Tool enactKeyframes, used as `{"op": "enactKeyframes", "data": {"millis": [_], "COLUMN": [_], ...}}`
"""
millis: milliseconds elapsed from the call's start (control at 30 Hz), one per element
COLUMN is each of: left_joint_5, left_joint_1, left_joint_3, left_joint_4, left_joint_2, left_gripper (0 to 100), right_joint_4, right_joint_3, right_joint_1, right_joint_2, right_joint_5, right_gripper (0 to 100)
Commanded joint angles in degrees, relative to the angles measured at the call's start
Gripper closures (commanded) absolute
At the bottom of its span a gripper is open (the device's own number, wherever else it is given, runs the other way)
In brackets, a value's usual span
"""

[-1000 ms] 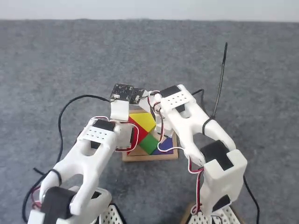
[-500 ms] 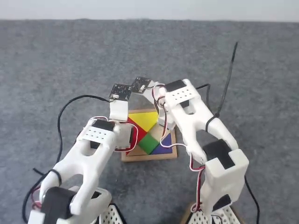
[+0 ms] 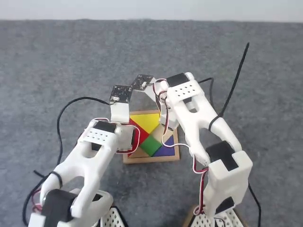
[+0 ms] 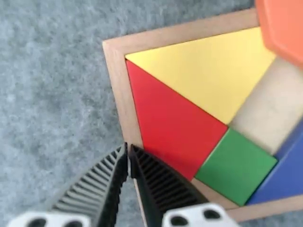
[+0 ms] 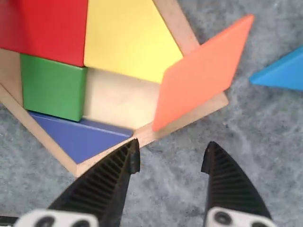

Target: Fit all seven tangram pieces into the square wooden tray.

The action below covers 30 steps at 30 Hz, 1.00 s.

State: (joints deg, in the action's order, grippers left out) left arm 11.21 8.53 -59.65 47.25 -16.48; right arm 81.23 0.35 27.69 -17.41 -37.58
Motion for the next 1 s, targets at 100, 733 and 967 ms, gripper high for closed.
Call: {"op": "enactKeyframes", "data": {"millis": [100,733,967], "left_joint_5": [-0.18,-0.18,-0.18], "left_joint_1": [-0.26,-0.26,-0.53], "left_joint_3": [0.13,0.22,0.22], "left_joint_4": [0.18,0.26,0.26], "left_joint_2": [0.97,0.97,0.88], "left_gripper": [99,99,99], "right_joint_4": [-0.13,-5.67,-9.01], "right_joint_3": [-3.16,-1.49,1.32], "right_joint_1": [0.84,9.80,9.19], "right_joint_2": [1.10,0.48,0.48], "right_joint_5": [0.79,0.26,0.62], "right_gripper": [77.5,77.5,77.4]}}
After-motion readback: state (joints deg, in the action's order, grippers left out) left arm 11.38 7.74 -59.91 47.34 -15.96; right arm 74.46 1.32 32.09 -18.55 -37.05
